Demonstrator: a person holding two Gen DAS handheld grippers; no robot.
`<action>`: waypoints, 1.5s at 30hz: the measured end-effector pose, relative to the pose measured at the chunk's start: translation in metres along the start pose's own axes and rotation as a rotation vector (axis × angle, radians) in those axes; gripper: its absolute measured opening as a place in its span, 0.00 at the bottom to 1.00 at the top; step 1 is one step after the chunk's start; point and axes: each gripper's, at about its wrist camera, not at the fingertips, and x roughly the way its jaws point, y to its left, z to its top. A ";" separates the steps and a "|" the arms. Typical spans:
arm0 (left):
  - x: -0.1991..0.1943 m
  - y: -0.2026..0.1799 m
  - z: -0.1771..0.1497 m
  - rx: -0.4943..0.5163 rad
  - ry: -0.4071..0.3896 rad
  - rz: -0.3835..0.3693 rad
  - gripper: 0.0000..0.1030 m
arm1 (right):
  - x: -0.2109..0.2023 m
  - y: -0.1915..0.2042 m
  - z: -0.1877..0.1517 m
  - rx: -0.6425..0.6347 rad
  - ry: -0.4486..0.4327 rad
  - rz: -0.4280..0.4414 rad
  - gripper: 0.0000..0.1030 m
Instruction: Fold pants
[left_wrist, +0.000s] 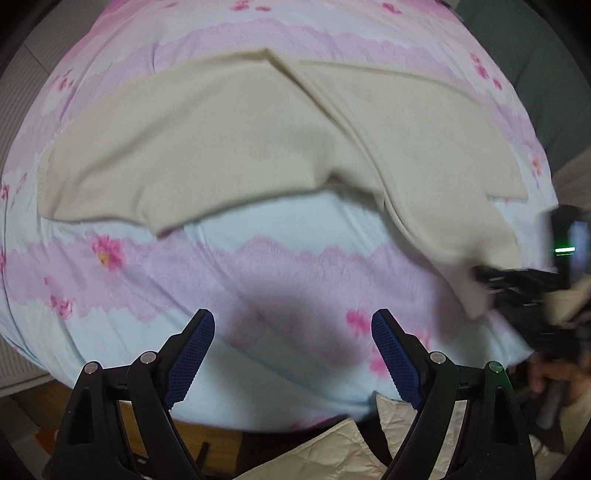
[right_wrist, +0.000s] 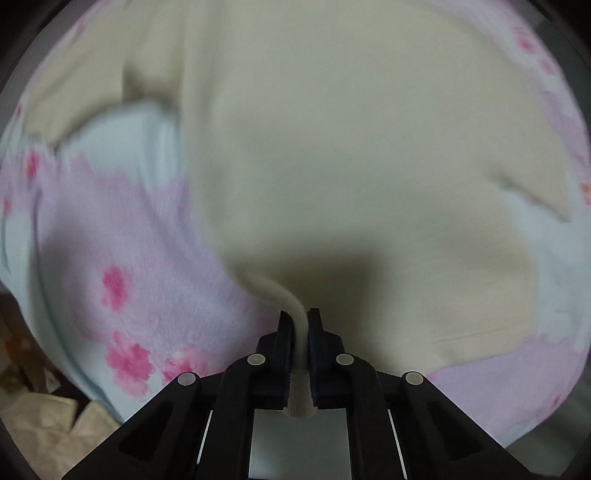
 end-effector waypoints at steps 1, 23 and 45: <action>-0.003 0.000 0.008 0.002 -0.017 -0.002 0.85 | -0.022 -0.014 0.004 0.030 -0.052 -0.007 0.08; -0.038 -0.070 0.156 0.104 -0.219 0.019 0.85 | -0.123 -0.219 0.233 0.255 -0.315 -0.296 0.05; -0.083 -0.069 0.144 0.005 -0.306 -0.010 0.85 | -0.164 -0.163 0.156 0.155 -0.385 -0.235 0.66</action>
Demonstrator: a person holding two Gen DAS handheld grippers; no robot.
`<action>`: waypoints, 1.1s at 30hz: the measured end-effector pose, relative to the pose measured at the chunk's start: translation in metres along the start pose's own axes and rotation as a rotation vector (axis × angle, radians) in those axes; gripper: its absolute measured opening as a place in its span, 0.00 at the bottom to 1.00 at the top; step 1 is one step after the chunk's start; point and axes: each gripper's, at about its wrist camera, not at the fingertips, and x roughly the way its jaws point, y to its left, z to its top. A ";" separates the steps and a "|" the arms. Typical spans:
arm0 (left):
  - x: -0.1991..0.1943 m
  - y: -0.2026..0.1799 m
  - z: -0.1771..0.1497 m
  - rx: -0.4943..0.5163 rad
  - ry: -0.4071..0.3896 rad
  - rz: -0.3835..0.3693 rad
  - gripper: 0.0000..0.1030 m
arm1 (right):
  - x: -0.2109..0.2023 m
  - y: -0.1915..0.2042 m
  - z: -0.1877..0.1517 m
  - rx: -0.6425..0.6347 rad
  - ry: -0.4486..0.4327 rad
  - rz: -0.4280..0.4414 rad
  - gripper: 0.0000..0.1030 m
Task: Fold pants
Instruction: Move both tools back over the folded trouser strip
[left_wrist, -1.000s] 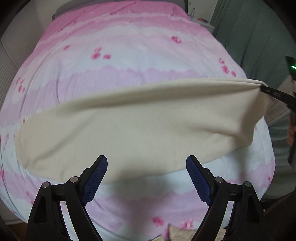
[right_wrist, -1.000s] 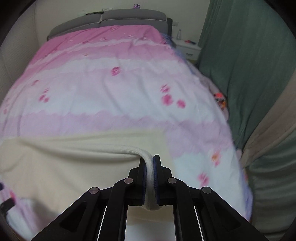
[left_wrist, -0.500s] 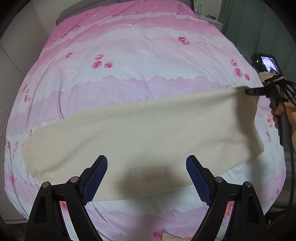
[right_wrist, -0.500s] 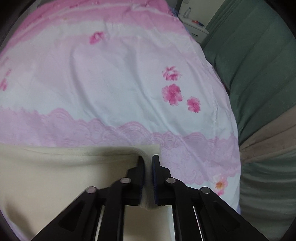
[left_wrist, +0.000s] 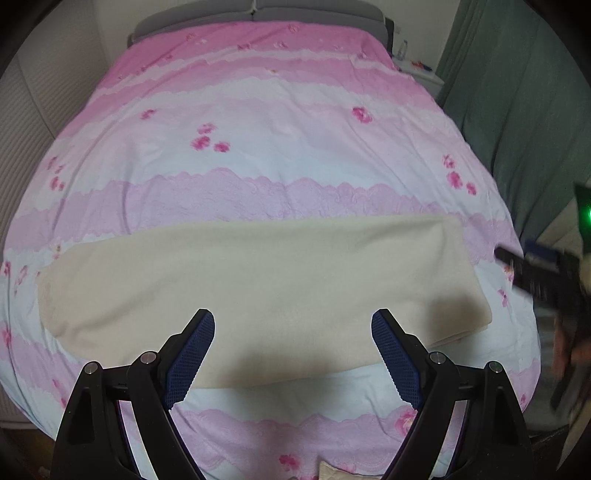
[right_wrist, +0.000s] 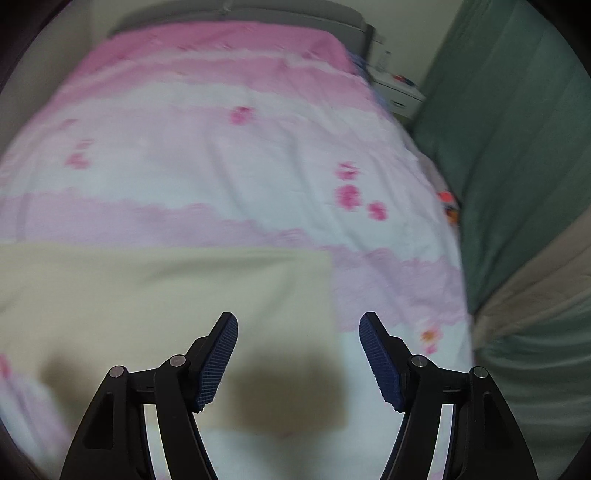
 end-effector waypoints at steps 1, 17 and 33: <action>-0.008 0.003 -0.004 -0.004 -0.013 0.003 0.86 | -0.014 0.009 -0.008 -0.005 -0.015 0.032 0.66; -0.090 0.135 -0.110 -0.168 -0.077 0.092 0.97 | -0.109 0.172 -0.086 -0.151 -0.052 0.380 0.66; -0.038 0.426 -0.188 -0.236 0.110 0.071 0.97 | -0.112 0.411 -0.161 -0.066 0.125 0.392 0.66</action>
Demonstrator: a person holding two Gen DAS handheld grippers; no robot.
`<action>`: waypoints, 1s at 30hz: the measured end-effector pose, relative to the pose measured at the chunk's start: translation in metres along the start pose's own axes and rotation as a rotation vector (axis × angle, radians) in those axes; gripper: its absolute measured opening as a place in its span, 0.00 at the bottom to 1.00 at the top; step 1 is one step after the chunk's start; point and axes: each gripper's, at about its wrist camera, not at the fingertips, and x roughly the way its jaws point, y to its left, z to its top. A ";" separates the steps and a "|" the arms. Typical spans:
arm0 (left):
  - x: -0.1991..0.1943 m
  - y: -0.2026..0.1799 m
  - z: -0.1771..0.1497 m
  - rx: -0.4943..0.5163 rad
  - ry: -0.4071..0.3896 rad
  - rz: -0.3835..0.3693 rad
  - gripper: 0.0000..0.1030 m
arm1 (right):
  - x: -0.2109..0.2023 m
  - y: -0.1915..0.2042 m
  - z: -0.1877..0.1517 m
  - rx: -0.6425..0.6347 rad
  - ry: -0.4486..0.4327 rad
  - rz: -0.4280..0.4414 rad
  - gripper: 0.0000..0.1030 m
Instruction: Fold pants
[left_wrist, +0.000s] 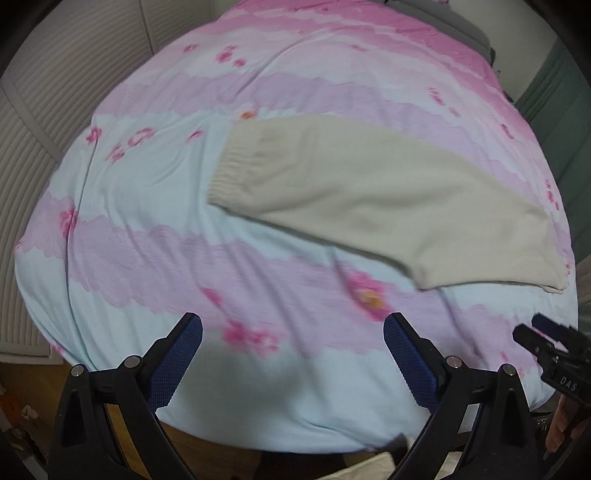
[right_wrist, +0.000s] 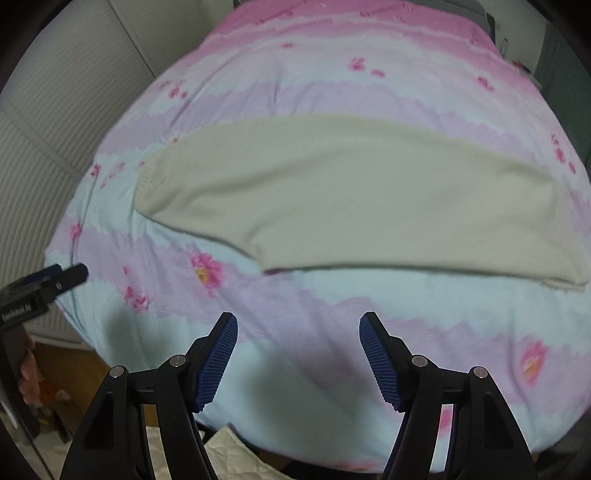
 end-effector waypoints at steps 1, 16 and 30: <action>0.008 0.014 0.005 -0.008 0.012 -0.016 0.97 | 0.009 0.012 0.000 0.019 0.013 -0.017 0.66; 0.153 0.115 0.090 -0.364 0.127 -0.337 0.97 | 0.099 0.062 0.038 0.178 0.193 -0.066 0.66; 0.209 0.110 0.127 -0.493 0.133 -0.329 0.71 | 0.131 0.053 0.055 0.222 0.249 -0.100 0.66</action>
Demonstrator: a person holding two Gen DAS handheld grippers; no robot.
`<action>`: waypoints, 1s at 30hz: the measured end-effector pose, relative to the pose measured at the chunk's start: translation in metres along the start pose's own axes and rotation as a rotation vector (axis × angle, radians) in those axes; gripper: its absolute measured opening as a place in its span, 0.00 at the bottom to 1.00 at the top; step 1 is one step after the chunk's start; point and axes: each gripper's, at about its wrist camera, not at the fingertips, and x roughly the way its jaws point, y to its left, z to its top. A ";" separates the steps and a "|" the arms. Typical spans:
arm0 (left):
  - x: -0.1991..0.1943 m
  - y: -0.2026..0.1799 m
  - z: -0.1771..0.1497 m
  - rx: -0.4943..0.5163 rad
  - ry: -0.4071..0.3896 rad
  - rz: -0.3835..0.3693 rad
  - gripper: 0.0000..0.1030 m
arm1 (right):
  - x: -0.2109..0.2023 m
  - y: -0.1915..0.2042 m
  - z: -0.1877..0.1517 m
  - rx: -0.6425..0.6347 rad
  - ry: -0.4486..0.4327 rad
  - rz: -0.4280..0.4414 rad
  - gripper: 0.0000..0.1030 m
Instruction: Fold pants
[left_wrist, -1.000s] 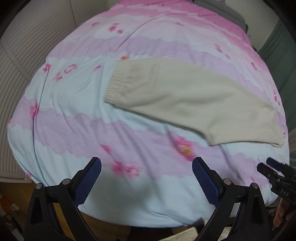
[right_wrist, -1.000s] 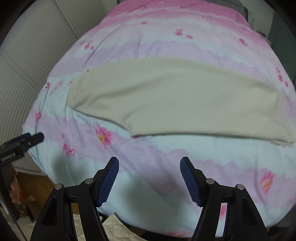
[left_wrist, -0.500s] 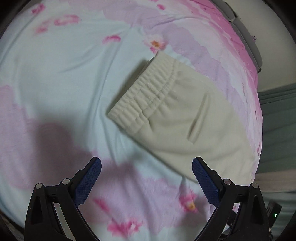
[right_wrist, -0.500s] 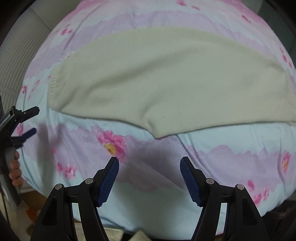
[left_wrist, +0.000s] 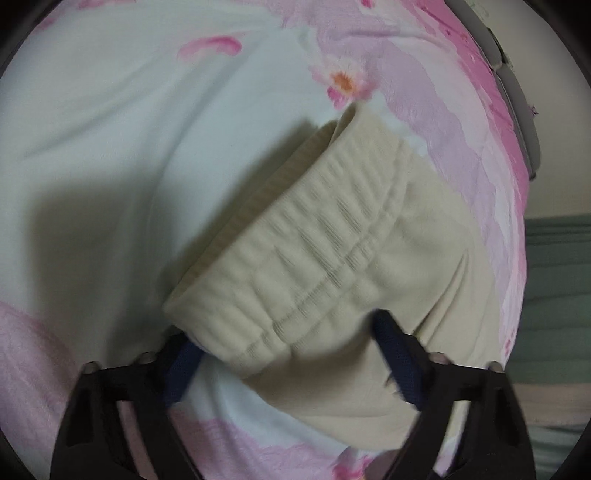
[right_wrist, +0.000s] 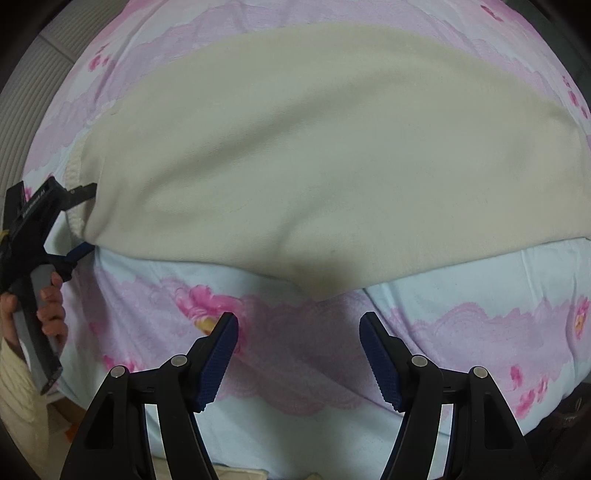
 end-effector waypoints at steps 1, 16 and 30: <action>-0.006 -0.004 0.000 -0.001 -0.021 0.018 0.62 | 0.002 -0.002 0.000 0.005 0.002 0.002 0.66; -0.096 -0.093 0.028 0.236 -0.269 0.031 0.17 | 0.005 -0.024 0.001 0.080 -0.037 0.165 0.58; -0.048 -0.033 0.021 0.207 -0.138 0.216 0.20 | 0.025 -0.018 0.003 0.102 -0.019 0.180 0.36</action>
